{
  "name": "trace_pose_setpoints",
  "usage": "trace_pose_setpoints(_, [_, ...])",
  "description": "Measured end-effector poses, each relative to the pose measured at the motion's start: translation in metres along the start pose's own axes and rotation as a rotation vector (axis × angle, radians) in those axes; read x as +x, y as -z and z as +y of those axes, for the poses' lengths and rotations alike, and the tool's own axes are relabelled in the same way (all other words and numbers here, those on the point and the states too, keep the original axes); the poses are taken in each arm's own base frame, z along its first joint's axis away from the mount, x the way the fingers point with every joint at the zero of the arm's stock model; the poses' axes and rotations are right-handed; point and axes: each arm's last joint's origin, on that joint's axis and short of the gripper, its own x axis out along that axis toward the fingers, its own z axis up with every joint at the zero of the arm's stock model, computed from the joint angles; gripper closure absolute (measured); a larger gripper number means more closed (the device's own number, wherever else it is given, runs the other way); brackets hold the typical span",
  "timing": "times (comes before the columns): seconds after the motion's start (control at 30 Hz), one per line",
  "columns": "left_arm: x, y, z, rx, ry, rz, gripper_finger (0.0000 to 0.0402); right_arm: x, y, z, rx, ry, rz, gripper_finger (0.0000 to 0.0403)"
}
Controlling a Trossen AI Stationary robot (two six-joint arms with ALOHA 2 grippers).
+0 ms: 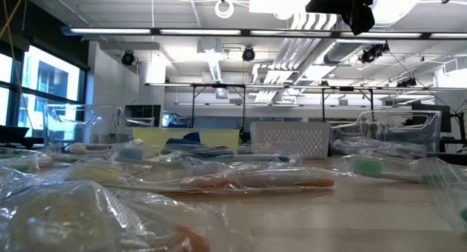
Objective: Pick & Place Toothbrushes
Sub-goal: Put the blue toothbrush into the yellow bin
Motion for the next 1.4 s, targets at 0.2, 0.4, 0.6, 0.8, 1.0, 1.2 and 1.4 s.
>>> trace_pose_setpoints(0.2, [-0.012,-0.011,0.008,0.073,-0.030,-0.110,0.0269,0.000,0.000,0.001,0.020,-0.018,0.008,0.0399])
trace_pose_setpoints(0.4, [-0.017,-0.011,0.011,0.113,-0.034,-0.117,0.0306,-0.003,0.001,0.008,0.005,-0.055,-0.005,0.0399])
trace_pose_setpoints(0.6, [-0.016,-0.012,0.009,0.112,-0.003,-0.132,0.0341,-0.006,0.001,0.016,-0.033,-0.106,-0.026,0.0399])
trace_pose_setpoints(0.8, [-0.021,-0.014,0.012,0.112,0.005,-0.163,0.0367,-0.007,0.000,0.019,-0.048,-0.129,-0.041,0.0399])
trace_pose_setpoints(1.0, [-0.023,-0.014,0.013,0.156,0.000,-0.166,0.0389,-0.008,-0.001,0.020,-0.095,-0.133,-0.056,0.0399])
trace_pose_setpoints(1.2, [-0.017,-0.006,0.007,0.168,0.081,-0.099,0.0399,-0.008,-0.001,0.020,-0.099,-0.133,-0.055,0.0399])
trace_pose_setpoints(1.4, [-0.001,-0.001,-0.004,0.148,0.159,-0.045,0.0400,-0.008,-0.001,0.020,-0.100,-0.153,-0.047,0.0399])
